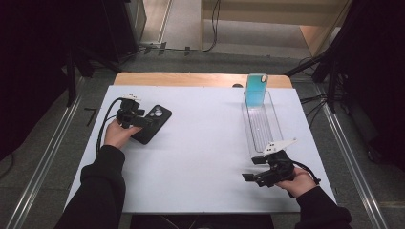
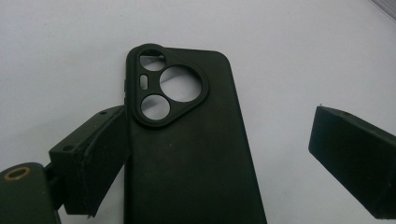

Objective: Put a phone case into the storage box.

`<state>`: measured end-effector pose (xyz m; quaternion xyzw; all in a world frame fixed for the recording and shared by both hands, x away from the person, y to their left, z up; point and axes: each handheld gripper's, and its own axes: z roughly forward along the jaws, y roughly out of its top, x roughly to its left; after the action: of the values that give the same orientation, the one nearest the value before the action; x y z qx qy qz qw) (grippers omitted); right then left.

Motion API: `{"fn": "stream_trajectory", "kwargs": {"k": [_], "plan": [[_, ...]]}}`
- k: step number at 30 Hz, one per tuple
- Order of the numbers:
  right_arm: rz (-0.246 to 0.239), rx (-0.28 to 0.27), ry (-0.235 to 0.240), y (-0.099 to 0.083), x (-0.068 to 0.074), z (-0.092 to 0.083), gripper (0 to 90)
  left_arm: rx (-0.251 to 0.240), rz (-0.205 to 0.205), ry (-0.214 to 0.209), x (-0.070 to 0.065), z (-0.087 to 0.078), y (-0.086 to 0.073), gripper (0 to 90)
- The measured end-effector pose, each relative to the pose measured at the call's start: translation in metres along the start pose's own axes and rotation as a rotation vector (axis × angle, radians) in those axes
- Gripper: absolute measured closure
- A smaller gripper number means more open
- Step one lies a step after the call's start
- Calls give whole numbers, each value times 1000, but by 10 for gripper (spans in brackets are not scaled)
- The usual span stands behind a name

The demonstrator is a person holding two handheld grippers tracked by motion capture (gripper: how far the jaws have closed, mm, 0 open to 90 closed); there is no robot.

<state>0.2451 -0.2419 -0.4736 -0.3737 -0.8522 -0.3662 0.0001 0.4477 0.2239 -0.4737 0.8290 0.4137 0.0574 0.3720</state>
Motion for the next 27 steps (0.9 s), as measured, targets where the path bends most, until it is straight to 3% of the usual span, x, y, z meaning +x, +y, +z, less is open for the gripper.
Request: {"fn": "stream_trajectory", "kwargs": {"k": [4, 17, 27], "plan": [[-3, -1, 1, 0, 0, 0, 196, -5, 1, 23, 1, 1, -4, 59], [-3, 3, 2, 0, 1, 0, 196, 71, 9, 43, 2, 12, -14, 59], [-5, 8, -2, 0, 1, 1, 196, 58, 48, 93, -4, 15, -18, 58]]}}
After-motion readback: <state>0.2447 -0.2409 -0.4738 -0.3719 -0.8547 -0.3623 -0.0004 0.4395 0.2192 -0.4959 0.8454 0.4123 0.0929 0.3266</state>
